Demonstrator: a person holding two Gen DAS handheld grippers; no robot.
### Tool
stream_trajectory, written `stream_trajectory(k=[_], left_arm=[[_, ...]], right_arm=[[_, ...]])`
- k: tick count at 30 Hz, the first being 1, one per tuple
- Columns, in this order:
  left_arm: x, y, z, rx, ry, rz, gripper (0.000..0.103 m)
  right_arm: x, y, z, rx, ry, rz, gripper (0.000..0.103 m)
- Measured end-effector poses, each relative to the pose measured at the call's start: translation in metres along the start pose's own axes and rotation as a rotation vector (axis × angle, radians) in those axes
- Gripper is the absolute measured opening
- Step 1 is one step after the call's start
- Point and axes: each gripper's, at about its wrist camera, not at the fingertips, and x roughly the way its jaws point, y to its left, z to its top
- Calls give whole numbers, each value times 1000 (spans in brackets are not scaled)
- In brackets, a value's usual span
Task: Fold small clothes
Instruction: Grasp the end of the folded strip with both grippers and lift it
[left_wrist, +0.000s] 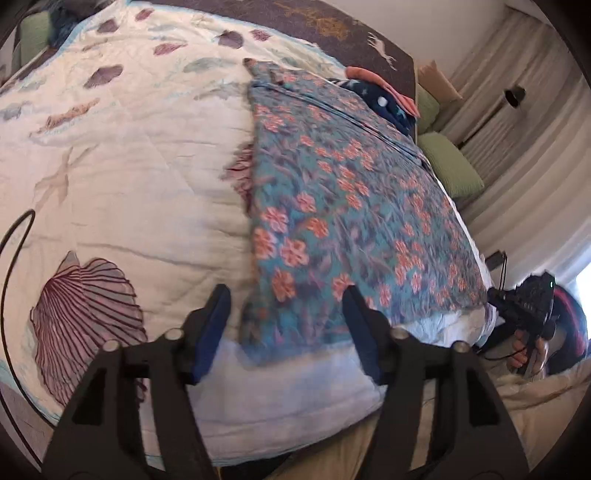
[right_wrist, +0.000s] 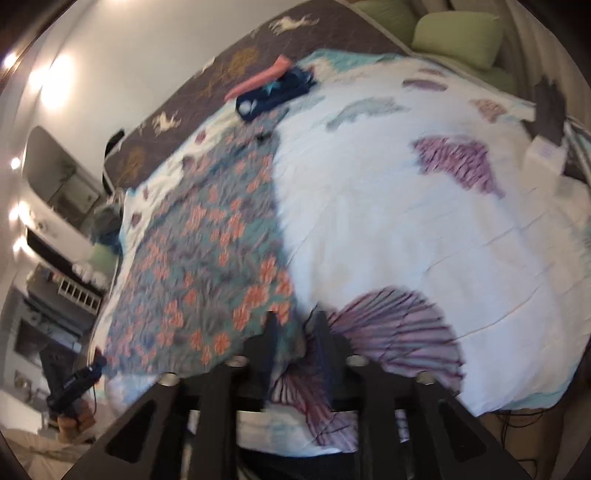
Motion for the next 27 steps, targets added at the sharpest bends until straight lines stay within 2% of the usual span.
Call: stream_trajectory(k=[1, 3, 5, 6, 7, 8, 9, 10, 12, 14, 17, 19, 20, 24, 25, 26, 27], left_arm=[[0, -4, -2, 20, 4, 15, 67], [4, -7, -4, 40, 7, 28, 70], [10, -6, -1, 17, -2, 5, 76], [11, -6, 2, 5, -31, -16, 76], [12, -7, 3, 1, -46, -31, 58], [14, -8, 5, -12, -46, -83, 5], [18, -7, 5, -55, -18, -131, 10], [17, -8, 4, -79, -26, -139, 7], [-1, -12, 0, -76, -74, -136, 7], [-31, -9, 0, -74, -130, -180, 7], [-54, -4, 3, -57, -167, -177, 7], [-50, -3, 3, -39, -151, -129, 7], [-42, -1, 1, -45, -117, -110, 8], [-14, 8, -11, -95, -20, -98, 8], [-10, 9, -13, -101, -4, -87, 14], [-8, 10, -15, -107, 9, -75, 26], [-6, 11, -16, -118, 9, -81, 28]], right_arm=[[4, 1, -2, -2, 18, 2, 34], [10, 1, -6, 6, 28, 39, 43], [15, 0, -7, 26, 25, 104, 44], [20, 1, -6, 35, 23, 118, 42], [25, 3, -4, 41, 22, 105, 37], [28, 5, -3, 44, 18, 85, 7], [30, 9, -2, 45, 22, 73, 4], [29, 10, -1, 60, 20, 92, 4], [14, 11, 0, 86, -21, 112, 4], [-12, 8, 1, 103, -71, 138, 4], [-29, 3, 6, 98, -74, 121, 4], [-23, 3, 6, 75, -46, 108, 6], [-16, 3, 4, 72, -22, 112, 8], [1, -4, -8, 100, 39, 86, 10], [3, -7, -9, 107, 45, 79, 10], [4, -9, -10, 114, 47, 80, 12], [3, -11, -9, 121, 45, 87, 16]])
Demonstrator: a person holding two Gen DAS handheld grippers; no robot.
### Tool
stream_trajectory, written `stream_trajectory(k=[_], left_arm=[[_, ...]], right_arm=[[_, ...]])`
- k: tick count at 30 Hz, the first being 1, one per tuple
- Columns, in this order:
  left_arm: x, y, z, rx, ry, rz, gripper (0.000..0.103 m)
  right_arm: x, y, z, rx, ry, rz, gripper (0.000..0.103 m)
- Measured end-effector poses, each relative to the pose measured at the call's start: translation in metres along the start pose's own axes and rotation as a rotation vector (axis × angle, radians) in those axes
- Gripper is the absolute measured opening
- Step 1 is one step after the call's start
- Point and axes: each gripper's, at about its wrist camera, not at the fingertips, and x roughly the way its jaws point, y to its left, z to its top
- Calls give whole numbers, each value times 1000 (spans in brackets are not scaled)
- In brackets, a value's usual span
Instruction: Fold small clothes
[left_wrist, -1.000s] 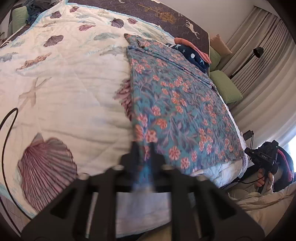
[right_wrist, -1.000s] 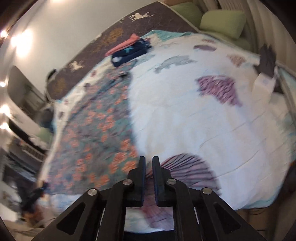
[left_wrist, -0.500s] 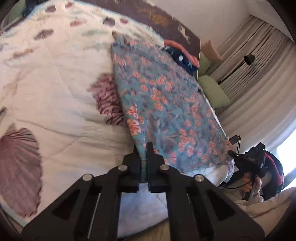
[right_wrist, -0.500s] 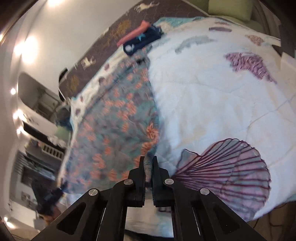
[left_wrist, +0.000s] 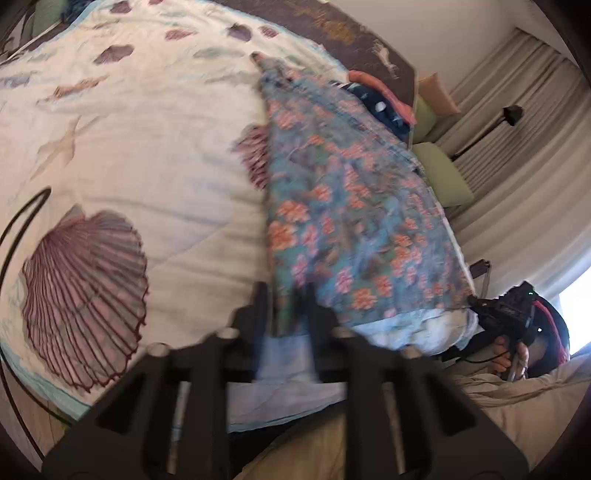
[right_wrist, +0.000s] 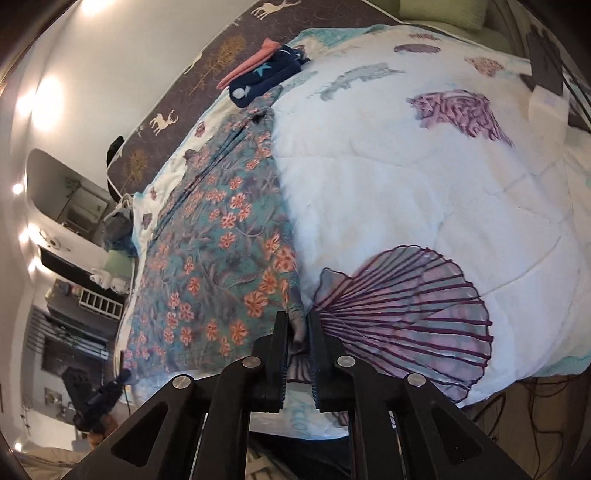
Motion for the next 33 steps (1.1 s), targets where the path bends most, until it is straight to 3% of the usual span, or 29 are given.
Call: stream_trajectory(k=[1, 2, 4, 5, 6, 7, 9, 11, 17, 20, 26, 33], left_arm=[[-2, -1, -1, -10, -9, -16, 37], [-3, -1, -2, -21, -19, -37, 52], [-2, -5, 0, -24, -33, -69, 64], [1, -8, 1, -10, -34, -60, 64], [4, -12, 1, 13, -28, -39, 63], [7, -16, 2, 38, -27, -17, 55], [10, -20, 4, 51, -7, -24, 9], [7, -16, 4, 6, -2, -55, 8], [-46, -33, 14, 53, -160, -202, 8], [-52, -37, 15, 80, -162, -161, 8], [-37, -39, 12, 86, -103, -74, 8], [-48, -56, 36, 144, -155, -72, 8]], right_arm=[[-2, -2, 1, 8, -4, 9, 20], [-3, -3, 2, 14, -7, 21, 29], [-4, -3, 6, 12, -11, 48, 40], [-2, -2, 7, 2, -7, 55, 41], [3, 0, 9, -6, 6, 49, 41], [9, 2, 9, -12, 20, 35, 38], [17, 6, 10, -24, 33, 2, 5], [15, 8, 11, -20, 23, 25, 4], [-35, 14, 23, -7, -94, 212, 4], [-48, 24, 25, -52, -129, 201, 4], [-42, 25, 19, -68, -103, 160, 4], [-40, 37, 37, -95, -119, 208, 4]])
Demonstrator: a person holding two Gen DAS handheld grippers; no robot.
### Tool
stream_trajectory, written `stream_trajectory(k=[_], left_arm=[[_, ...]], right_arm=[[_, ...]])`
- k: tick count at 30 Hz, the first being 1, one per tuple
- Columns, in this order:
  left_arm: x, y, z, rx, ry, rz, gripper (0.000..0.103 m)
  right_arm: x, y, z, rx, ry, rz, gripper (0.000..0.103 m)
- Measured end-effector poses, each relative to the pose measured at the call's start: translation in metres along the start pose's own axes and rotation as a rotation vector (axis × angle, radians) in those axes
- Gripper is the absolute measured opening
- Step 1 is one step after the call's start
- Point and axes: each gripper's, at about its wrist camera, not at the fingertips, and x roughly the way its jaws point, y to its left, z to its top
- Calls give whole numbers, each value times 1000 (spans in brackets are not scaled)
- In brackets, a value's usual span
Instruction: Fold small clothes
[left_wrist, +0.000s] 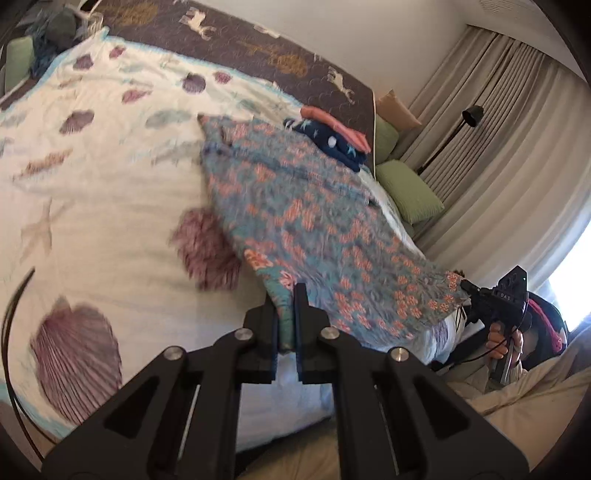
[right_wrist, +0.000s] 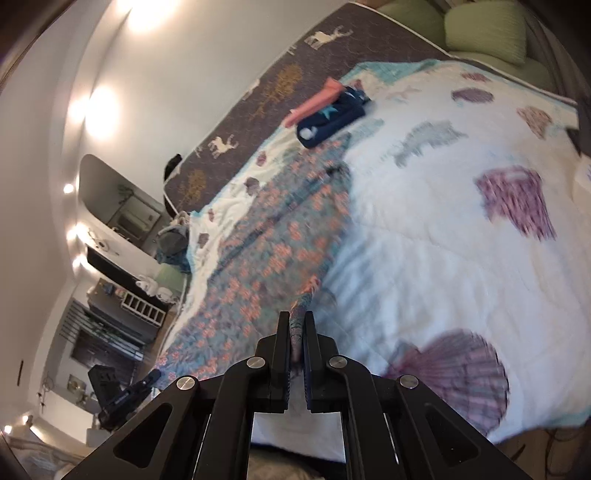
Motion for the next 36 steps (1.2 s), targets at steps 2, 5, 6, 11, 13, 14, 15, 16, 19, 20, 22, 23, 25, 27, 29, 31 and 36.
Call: stream_trajectory(k=[2, 5, 6, 11, 13, 14, 15, 16, 19, 20, 22, 23, 25, 27, 29, 31, 36], left_arm=[[-3, 2, 15, -8, -35, 2, 8], [-4, 5, 33, -16, -71, 3, 8], [-4, 5, 40, -13, -82, 3, 8], [10, -3, 77, 38, -103, 31, 8], [20, -5, 95, 57, -110, 46, 8], [25, -5, 104, 65, -116, 57, 8], [31, -5, 115, 66, -119, 66, 8], [38, -4, 124, 64, -117, 69, 8], [65, 2, 161, 70, -103, 81, 8], [75, 4, 173, 76, -99, 91, 8], [92, 9, 191, 82, -94, 107, 8], [106, 14, 206, 85, -94, 122, 8], [125, 21, 223, 79, -91, 132, 8], [146, 29, 241, 76, -87, 142, 8], [168, 36, 255, 71, -75, 153, 8], [191, 44, 267, 67, -58, 167, 8], [242, 69, 287, 26, -11, 194, 8]], right_arm=[[-1, 5, 13, -8, -25, 16, 4], [-1, 10, 32, -15, -60, 35, 4], [-1, 13, 37, -22, -69, 39, 4], [10, 30, 75, -73, -102, 50, 5], [21, 39, 94, -105, -113, 47, 5], [25, 42, 101, -115, -117, 46, 5], [32, 45, 112, -124, -121, 42, 5], [41, 47, 124, -127, -125, 38, 5], [69, 48, 159, -125, -128, 36, 5], [80, 48, 170, -129, -129, 26, 5], [102, 48, 190, -140, -133, 0, 5], [113, 47, 200, -141, -132, -12, 5], [137, 44, 220, -137, -125, -29, 5], [163, 41, 239, -134, -118, -60, 5], [188, 38, 255, -142, -109, -100, 5], [213, 33, 269, -142, -92, -126, 5], [265, 14, 296, -115, -60, -175, 5]])
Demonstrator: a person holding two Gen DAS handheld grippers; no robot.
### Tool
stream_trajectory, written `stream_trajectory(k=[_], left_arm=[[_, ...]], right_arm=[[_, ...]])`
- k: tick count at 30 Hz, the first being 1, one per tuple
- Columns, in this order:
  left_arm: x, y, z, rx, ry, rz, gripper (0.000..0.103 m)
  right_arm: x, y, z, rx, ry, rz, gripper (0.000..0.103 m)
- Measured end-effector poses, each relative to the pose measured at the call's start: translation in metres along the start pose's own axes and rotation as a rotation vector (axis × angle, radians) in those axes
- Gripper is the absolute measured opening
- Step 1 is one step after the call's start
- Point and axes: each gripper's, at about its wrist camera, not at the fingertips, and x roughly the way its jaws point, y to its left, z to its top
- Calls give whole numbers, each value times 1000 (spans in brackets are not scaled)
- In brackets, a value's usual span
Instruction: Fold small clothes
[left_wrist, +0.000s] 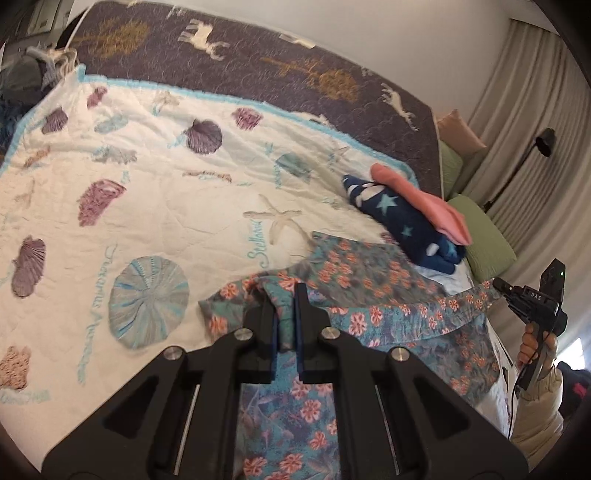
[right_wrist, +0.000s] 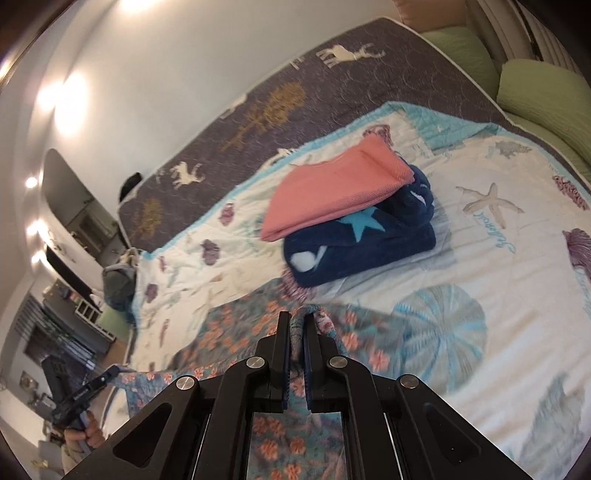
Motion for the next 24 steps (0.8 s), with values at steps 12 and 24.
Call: stream_trajectory(k=[12, 24], left_arm=[[91, 36, 9, -69, 109, 61, 10], [25, 29, 9, -37, 13, 34, 43]], right_arm=[[91, -37, 17, 51, 104, -104, 6], [48, -30, 14, -19, 79, -202, 29]])
